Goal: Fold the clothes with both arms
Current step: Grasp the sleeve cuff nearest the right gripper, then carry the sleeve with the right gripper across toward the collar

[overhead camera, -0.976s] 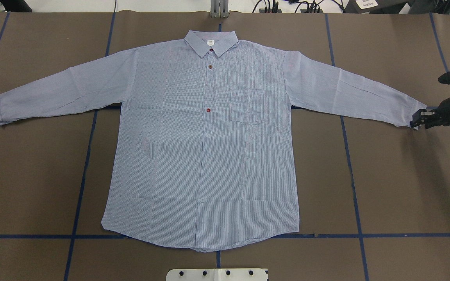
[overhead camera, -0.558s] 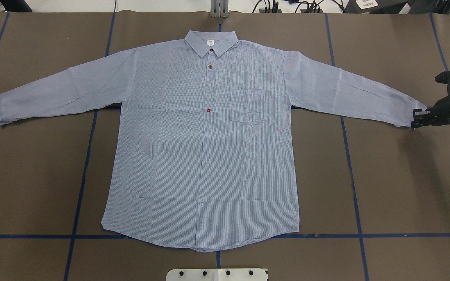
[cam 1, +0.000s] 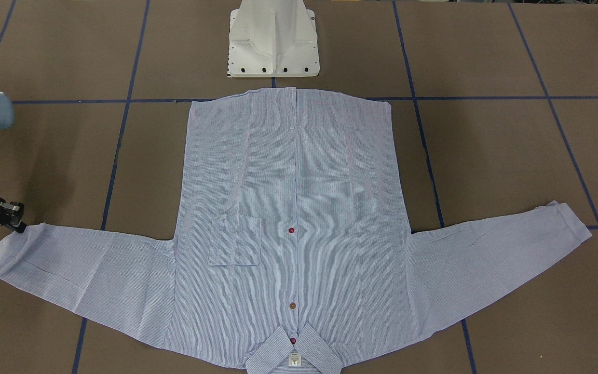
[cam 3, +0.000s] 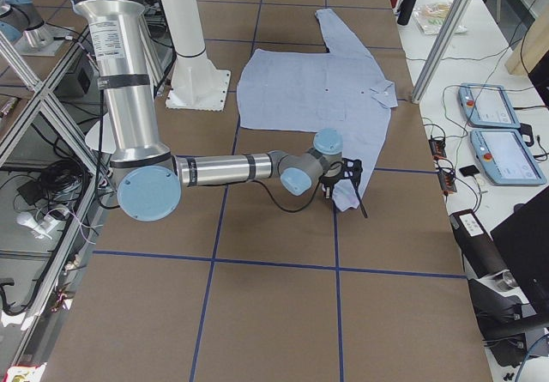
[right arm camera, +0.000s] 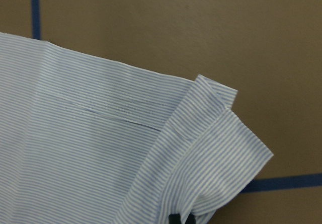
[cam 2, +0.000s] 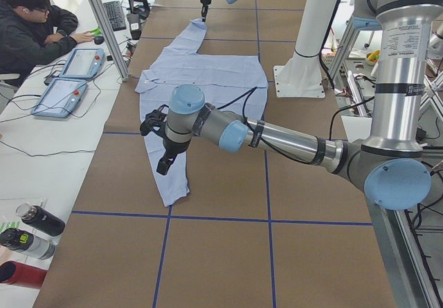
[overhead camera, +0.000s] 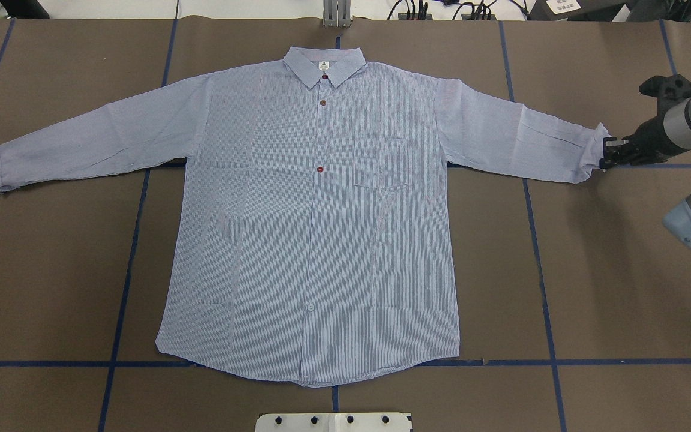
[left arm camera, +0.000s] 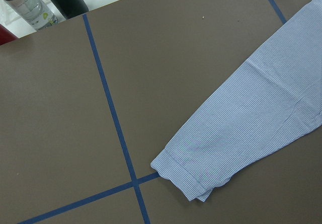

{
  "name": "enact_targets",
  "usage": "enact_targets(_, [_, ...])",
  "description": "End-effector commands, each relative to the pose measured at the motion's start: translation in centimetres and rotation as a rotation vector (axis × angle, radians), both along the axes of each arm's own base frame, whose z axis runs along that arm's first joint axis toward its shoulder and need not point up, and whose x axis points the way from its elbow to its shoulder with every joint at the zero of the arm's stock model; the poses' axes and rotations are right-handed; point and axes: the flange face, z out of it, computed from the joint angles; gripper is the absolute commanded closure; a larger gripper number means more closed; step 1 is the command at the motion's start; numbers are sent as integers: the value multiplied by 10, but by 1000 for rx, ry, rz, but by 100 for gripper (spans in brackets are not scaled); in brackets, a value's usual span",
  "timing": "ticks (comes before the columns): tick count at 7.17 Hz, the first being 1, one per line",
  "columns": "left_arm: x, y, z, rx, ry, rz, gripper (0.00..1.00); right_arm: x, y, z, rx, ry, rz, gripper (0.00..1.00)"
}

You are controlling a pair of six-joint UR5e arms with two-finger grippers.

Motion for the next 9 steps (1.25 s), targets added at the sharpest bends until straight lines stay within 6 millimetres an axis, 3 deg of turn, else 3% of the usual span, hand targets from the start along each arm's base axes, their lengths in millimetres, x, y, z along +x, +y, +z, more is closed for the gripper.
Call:
enact_targets(1, [0,0,2,-3,2,1,0,-75,-45,-120,-33,-15,17,100])
enact_targets(4, [0,-1,6,-10,1,-1,0,-203,-52,-263,3,-32,107,100])
enact_targets(6, [0,-1,7,-13,1,-1,0,-294,-45,-347,130,-1,156,100])
enact_targets(7, [0,0,7,-13,2,0,0,-335,-26,-378,171,4,145,100])
enact_targets(9, [1,0,8,-15,2,1,0,-387,-2,-397,233,53,159,100])
